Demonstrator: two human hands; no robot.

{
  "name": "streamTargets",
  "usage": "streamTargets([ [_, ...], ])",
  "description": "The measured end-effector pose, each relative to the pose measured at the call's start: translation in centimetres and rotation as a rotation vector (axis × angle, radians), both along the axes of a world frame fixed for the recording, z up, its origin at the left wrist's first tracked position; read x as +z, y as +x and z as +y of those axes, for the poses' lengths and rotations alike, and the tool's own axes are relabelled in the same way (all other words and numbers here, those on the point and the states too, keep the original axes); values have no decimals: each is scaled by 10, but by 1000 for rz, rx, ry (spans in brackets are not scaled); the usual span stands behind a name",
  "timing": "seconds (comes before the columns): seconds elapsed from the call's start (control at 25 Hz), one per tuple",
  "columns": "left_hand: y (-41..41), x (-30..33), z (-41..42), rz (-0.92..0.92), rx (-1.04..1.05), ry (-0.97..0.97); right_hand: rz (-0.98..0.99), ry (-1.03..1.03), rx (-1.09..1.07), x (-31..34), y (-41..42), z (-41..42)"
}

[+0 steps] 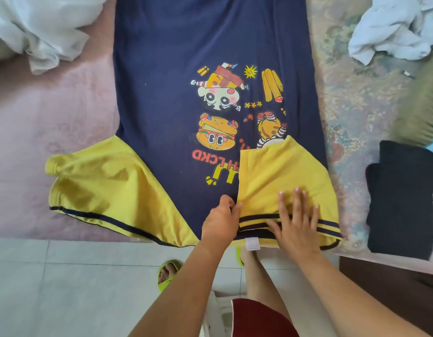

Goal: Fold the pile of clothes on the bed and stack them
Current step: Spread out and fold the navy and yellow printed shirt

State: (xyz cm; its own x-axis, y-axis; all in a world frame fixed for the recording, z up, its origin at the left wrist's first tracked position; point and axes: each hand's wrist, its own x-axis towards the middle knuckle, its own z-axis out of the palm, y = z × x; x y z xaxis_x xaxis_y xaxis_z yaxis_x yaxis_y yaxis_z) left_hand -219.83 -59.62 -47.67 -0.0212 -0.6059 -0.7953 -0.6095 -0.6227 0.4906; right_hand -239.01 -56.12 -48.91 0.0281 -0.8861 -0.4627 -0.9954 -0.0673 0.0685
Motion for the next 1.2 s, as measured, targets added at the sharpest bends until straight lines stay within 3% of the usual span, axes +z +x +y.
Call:
streamTargets([
  [0.08,-1,1,3,51,-45,72,57,77,82,1,-4,16],
  [0.2,6,14,11,-62,-137,-18,54,91,93,10,-4,17],
  [0.32,58,31,14,-269,227,-405,-31,48,129,19,30,1],
  [0.4,114,27,8,-526,255,-784,-46,62,116,19,71,-21],
  [0.44,144,25,4,-662,237,-872,-48,65,104,16,93,-31],
  [0.52,194,21,-5,-748,309,-764,-35,55,81,10,126,-41],
  [0.68,259,19,-6,-595,667,-154,16,123,64,-2,141,-38],
  [0.84,284,25,-6,-239,858,-70,-21,160,163,12,168,-34],
  [0.92,287,36,-9,14,1010,-21,-32,273,197,13,175,-30],
  [1.0,276,58,-11,320,1110,-52,-176,333,112,25,180,-34],
  [1.08,247,84,-14,360,918,-166,-582,271,-232,45,182,-46],
  [1.2,174,112,-19,252,392,-317,-1127,305,-880,70,171,-76],
])
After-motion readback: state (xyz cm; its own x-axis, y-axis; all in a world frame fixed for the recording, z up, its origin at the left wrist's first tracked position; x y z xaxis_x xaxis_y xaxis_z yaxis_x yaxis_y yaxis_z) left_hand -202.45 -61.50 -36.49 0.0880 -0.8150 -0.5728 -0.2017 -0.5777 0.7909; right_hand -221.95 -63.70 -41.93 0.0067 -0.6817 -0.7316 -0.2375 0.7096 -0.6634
